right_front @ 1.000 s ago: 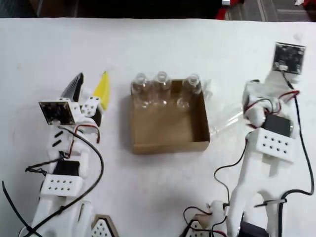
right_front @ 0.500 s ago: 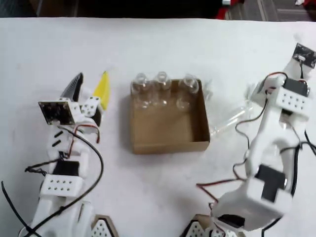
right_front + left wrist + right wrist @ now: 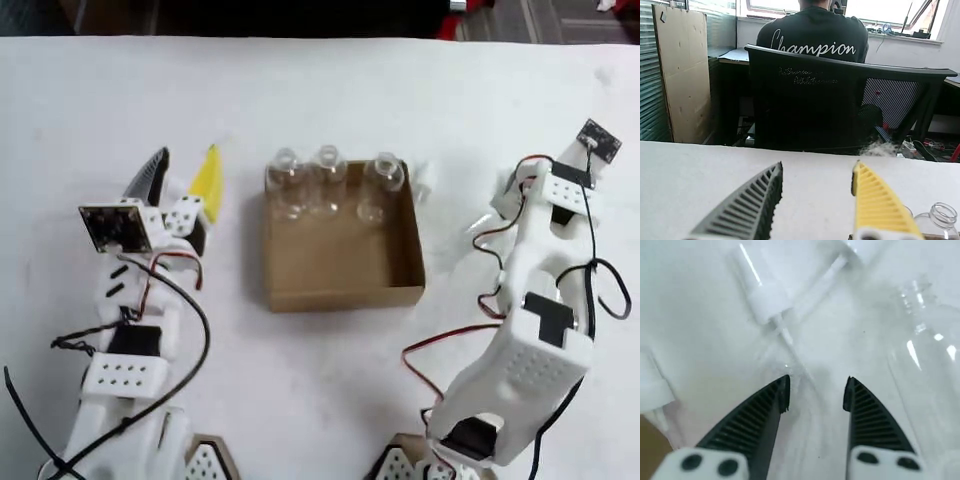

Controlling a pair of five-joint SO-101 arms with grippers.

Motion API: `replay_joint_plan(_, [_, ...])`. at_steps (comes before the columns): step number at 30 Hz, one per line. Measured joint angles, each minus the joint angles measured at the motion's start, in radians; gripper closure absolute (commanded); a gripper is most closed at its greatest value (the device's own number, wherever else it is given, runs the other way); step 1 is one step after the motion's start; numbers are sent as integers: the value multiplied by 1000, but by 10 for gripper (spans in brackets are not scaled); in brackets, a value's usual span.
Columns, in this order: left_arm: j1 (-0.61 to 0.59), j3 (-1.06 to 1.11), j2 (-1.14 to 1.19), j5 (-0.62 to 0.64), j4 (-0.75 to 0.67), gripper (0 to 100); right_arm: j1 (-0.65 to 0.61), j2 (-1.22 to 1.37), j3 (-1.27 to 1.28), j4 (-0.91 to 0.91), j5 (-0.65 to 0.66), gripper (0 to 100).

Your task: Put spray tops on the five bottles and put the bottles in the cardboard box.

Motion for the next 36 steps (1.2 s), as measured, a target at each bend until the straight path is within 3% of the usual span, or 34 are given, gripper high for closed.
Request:
replay_joint_plan(16, [44, 0, 0, -94, 0, 790, -26, -2, -8, -35, -20, 840])
replay_joint_plan(24, [44, 0, 0, -98, 0, 790, -146, -74, -8, -55, 224, 840])
replay_joint_plan(36, [44, 0, 0, -98, 0, 790, -149, 37, -87, -54, 308, 843])
